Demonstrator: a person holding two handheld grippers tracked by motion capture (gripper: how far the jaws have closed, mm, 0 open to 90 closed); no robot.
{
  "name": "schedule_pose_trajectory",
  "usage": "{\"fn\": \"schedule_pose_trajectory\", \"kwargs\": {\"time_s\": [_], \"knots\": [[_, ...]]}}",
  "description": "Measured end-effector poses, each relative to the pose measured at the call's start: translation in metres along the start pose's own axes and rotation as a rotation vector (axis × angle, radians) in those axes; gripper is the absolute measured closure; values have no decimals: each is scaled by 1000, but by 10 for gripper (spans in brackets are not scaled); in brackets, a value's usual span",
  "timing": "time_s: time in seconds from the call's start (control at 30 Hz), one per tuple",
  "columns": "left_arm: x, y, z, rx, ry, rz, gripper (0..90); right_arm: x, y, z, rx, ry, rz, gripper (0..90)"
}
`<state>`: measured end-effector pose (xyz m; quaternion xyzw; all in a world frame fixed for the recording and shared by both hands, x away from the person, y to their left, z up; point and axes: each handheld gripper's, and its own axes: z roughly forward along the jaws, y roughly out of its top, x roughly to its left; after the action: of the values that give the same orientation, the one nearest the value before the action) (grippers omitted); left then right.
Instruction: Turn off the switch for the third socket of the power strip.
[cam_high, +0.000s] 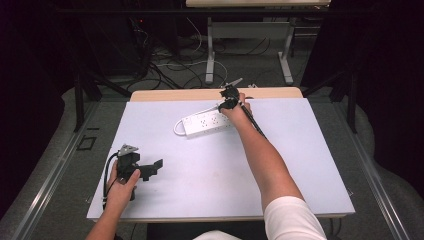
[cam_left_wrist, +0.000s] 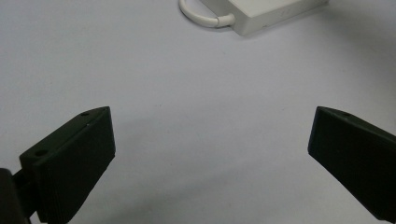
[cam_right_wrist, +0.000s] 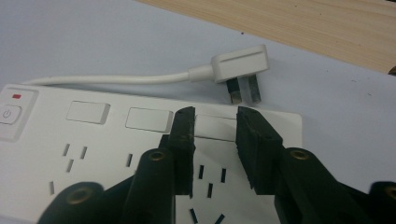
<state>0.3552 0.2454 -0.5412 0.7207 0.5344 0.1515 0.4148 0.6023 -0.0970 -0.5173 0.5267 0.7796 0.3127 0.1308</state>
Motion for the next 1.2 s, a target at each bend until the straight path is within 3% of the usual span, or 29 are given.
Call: {"fn": "schedule_pose_trajectory", "kwargs": {"time_s": [0.1,0.2,0.27,0.4,0.67,0.7,0.73,0.8,0.83,0.97,1.1,1.2], "knots": [[0,0,0,0,-2,0,7,2,0,0,-13,7,-21,627],[0,1,0,15,-6,9,6,4,2,-6,55,-11,-47,595],[0,1,0,16,-7,8,6,4,0,-3,-7,11,-41,572],[0,1,0,16,-6,11,7,6,1,-9,16,-11,-41,481],[-2,1,1,9,-1,13,7,10,0,-16,-5,-20,-65,316],[-2,1,1,8,-1,12,7,12,1,-18,12,-33,-60,305],[-2,1,1,8,-1,18,7,13,0,-23,39,-32,-94,286],[-3,1,2,-3,3,19,7,14,-1,-23,22,-31,-87,275],[-4,1,2,-4,3,18,6,14,-1,-24,17,-38,-119,274],[-4,2,0,19,1,36,6,17,-2,-33,38,-50,-125,266],[-5,1,2,0,9,38,6,19,-4,-44,35,-44,-150,252],[-6,1,2,-3,7,32,6,21,-6,-51,42,-11,-139,237]]}}
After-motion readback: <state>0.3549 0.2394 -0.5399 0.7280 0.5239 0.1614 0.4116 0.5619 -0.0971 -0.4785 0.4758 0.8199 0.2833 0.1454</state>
